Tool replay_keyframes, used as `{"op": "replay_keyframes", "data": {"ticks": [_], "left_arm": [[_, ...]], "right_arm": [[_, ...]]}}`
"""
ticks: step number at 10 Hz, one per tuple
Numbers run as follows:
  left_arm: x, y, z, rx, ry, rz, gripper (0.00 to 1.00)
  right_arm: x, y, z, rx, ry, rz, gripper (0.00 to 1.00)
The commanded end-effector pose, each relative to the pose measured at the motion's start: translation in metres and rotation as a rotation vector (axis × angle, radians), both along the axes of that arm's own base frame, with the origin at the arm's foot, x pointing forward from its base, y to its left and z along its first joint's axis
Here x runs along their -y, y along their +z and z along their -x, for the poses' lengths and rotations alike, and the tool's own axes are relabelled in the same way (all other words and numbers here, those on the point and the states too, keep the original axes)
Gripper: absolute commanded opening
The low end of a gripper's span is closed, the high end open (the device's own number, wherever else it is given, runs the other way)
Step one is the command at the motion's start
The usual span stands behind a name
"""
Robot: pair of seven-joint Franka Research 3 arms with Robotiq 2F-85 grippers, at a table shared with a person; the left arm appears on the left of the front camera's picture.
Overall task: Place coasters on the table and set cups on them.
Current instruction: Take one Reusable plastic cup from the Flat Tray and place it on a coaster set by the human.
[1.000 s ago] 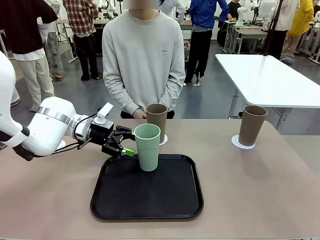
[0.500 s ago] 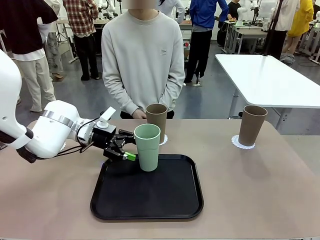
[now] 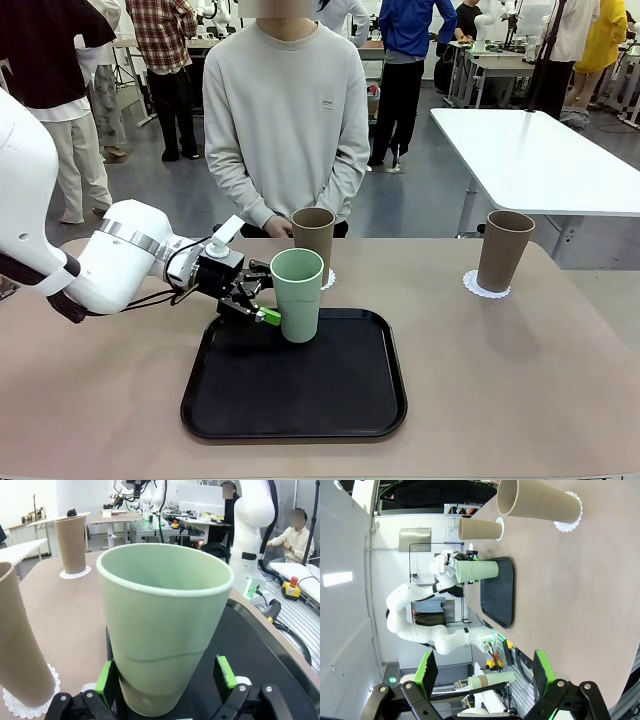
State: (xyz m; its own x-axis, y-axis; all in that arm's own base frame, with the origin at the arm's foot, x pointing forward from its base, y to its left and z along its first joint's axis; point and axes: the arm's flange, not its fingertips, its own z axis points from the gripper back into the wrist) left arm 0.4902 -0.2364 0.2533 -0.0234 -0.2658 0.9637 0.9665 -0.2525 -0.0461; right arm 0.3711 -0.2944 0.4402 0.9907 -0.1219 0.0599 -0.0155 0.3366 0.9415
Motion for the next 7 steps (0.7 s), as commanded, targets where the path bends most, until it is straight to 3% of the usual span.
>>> {"op": "replay_keyframes", "data": {"ticks": [1, 7], "left_arm": [[0.010, -0.003, -0.004, 0.025, -0.030, -0.015, 1.00], [0.038, -0.009, -0.012, 0.014, -0.059, -0.015, 1.00]], "right_arm": [[0.000, 0.000, 0.001, -0.001, -0.003, -0.001, 1.00], [0.000, 0.000, 0.001, -0.001, -0.003, -0.001, 1.00]]}}
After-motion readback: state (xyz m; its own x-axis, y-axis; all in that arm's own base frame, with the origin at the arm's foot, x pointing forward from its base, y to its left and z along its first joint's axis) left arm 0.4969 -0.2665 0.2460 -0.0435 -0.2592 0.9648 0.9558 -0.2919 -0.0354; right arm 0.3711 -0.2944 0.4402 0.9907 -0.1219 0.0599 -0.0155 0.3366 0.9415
